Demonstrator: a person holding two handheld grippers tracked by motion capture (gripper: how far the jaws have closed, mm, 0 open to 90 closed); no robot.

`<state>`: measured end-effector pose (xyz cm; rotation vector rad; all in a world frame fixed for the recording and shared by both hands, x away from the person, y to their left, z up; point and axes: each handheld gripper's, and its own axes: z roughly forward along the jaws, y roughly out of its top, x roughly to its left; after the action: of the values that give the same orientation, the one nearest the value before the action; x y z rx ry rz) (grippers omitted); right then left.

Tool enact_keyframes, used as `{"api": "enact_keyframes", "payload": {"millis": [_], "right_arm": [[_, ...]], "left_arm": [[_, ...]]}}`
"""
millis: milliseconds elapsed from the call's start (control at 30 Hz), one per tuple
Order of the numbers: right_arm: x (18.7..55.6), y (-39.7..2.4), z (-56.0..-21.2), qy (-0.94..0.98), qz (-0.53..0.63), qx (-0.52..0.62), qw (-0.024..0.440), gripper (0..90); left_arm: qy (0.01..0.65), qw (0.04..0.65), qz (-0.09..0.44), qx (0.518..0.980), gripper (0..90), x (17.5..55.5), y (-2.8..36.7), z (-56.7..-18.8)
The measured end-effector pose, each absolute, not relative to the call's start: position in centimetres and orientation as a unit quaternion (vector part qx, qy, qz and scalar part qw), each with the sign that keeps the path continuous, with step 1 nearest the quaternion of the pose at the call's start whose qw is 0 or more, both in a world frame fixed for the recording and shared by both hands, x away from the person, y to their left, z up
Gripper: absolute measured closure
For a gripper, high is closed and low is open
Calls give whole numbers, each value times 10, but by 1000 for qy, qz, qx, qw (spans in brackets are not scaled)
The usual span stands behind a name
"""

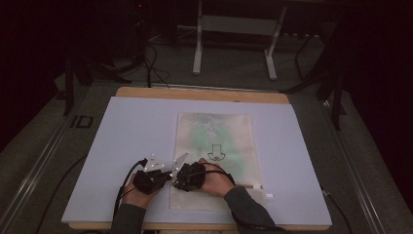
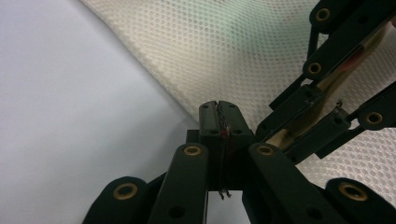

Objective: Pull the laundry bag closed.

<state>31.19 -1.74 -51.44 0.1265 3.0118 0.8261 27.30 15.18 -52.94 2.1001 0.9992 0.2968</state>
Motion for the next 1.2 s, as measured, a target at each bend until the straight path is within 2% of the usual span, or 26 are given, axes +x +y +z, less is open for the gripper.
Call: {"api": "enact_keyframes", "payload": {"millis": [867, 1200], "right_arm": [[312, -19, -515, 962, 270, 44, 9, 816], [311, -20, -515, 962, 271, 37, 13, 818]], "left_arm": [[387, 384, 102, 832, 882, 275, 144, -534], [396, 394, 80, 826, 893, 278, 148, -538]]}}
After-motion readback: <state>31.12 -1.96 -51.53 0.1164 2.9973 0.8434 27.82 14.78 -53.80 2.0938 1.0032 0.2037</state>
